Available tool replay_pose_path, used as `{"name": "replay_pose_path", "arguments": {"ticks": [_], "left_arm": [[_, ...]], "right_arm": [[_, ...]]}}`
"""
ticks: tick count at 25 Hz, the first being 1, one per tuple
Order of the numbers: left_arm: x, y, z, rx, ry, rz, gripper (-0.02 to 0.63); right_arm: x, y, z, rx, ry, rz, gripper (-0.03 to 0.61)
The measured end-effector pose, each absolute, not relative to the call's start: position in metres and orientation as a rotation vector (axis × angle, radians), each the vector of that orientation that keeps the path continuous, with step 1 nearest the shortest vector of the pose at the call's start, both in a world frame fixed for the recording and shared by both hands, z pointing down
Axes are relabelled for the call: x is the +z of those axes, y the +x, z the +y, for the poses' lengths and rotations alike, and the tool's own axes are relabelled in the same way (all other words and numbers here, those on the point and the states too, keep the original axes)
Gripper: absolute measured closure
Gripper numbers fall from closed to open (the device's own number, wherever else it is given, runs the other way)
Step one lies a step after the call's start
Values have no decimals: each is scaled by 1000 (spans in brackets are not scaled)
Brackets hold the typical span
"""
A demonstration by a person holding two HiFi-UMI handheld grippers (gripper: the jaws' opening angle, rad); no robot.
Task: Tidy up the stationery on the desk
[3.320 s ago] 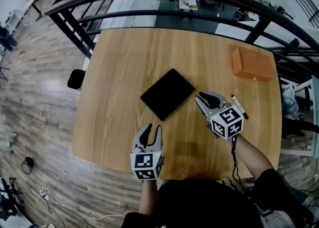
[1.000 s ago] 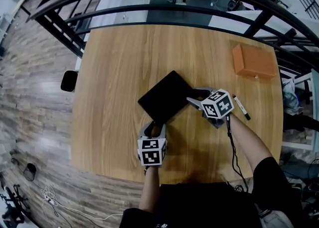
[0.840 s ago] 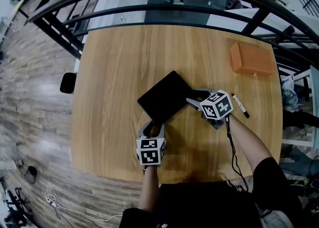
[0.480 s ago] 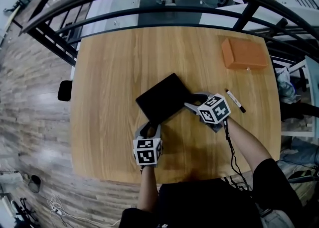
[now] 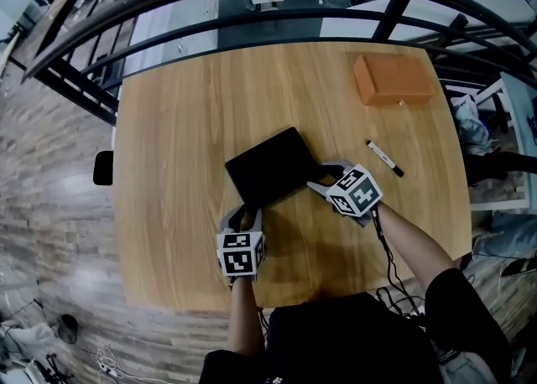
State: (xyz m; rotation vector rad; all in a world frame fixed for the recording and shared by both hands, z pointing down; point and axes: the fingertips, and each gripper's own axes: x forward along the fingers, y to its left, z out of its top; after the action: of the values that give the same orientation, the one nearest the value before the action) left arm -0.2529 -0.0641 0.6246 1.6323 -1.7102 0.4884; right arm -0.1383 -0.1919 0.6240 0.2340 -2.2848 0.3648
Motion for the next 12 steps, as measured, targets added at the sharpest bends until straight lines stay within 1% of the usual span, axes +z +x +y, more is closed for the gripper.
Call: {"name": "replay_pose_path", "arguments": {"ticks": [12], "left_arm": [[624, -249, -63, 570, 1716, -1689, 494]], "right_arm": [[625, -104, -159, 425, 315, -2280, 364]]}}
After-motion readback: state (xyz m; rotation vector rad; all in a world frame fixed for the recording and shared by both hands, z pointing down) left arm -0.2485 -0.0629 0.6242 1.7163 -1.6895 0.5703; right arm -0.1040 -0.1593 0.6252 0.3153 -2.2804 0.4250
